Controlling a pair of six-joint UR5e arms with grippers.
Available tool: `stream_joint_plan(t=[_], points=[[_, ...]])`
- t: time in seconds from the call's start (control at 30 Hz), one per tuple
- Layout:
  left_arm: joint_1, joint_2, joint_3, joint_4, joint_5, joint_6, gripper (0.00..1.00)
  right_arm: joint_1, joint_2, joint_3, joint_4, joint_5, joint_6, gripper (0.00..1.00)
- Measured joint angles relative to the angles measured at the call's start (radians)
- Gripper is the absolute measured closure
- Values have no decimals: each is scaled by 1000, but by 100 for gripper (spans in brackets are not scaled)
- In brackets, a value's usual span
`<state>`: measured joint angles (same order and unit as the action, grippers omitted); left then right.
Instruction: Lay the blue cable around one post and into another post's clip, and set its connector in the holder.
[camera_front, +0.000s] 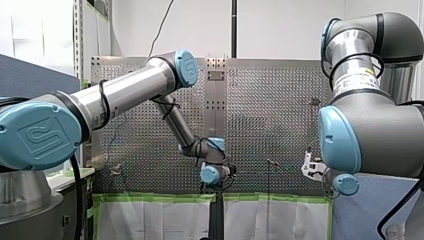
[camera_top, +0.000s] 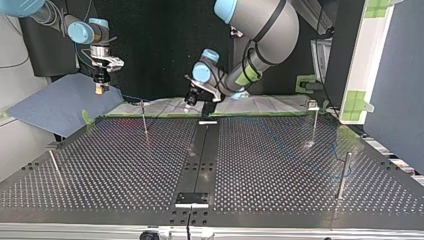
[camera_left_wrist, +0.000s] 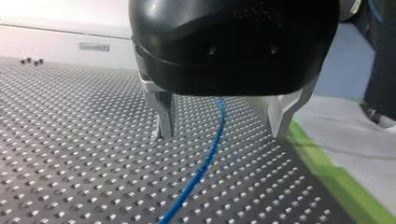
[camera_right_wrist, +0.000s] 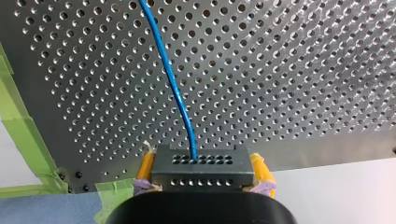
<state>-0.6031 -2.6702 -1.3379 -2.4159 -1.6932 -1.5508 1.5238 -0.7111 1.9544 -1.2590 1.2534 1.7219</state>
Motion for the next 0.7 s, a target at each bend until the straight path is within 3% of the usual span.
stream_joint_plan(t=[0.6,0.63,0.67,0.7], points=[[3,1,-15,9,24,7,0,0,0,-1,13,0,-11,100],[3,1,-15,9,25,6,14,0,0,-1,13,0,-11,100],[3,1,-14,9,26,6,14,0,0,-1,13,0,-11,100],[2,1,-15,9,30,6,25,0,0,-1,13,0,-11,100]])
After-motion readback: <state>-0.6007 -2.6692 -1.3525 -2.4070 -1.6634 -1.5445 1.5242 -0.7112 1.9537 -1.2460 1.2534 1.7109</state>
